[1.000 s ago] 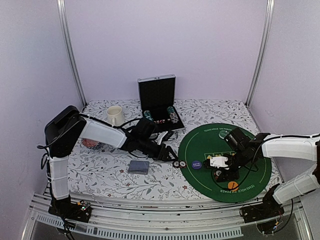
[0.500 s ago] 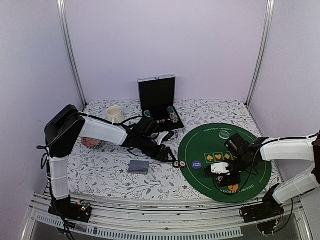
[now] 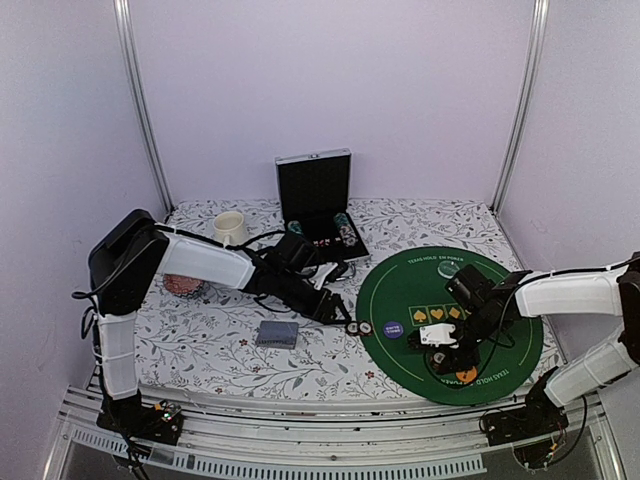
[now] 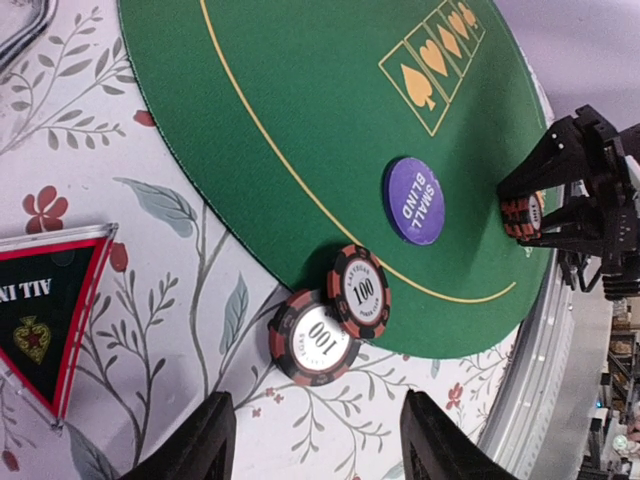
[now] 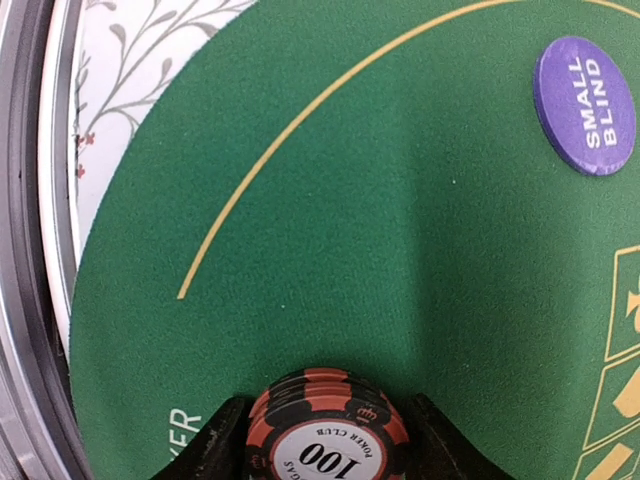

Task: Distribute texas hold em gaming equipment
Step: Place the poker chips pile in the big blind area.

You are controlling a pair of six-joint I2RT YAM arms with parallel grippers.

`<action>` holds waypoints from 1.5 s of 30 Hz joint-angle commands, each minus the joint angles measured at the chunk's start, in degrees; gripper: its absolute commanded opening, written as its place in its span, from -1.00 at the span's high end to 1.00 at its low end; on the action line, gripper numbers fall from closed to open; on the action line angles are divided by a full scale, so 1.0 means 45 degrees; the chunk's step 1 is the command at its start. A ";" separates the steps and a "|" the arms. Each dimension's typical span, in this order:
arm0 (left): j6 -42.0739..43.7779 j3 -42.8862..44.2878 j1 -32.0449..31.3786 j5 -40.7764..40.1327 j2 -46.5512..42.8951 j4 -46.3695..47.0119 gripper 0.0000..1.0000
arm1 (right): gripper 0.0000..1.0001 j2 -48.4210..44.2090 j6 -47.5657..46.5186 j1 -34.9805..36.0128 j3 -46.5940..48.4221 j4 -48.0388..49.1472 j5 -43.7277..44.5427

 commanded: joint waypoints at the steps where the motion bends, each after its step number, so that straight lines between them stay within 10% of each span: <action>1: 0.0260 0.0072 0.0060 -0.0189 -0.0490 -0.0297 -0.16 | -0.18 0.0385 -0.0049 -0.0025 -0.0181 -0.0011 0.0752; 5: 0.0242 0.0052 0.0060 -0.0175 -0.0523 -0.0308 -0.16 | -1.00 -0.0016 -0.0005 -0.0004 -0.0054 0.0195 0.1191; 14: 0.0390 0.0033 0.0079 -0.0258 -0.0803 -0.0415 -0.17 | -0.98 -0.2392 0.0254 0.0467 0.1680 0.0130 -0.0045; 23: 0.0489 -0.0547 0.0328 -0.0544 -0.2657 -0.0393 -0.17 | -0.98 -0.5364 0.7921 0.0350 0.1752 0.8265 0.0063; 45: 0.0736 -0.3112 0.2733 -0.1344 -0.6580 -0.0736 -0.25 | -0.91 0.5701 0.9404 0.2148 0.7197 0.1438 0.0381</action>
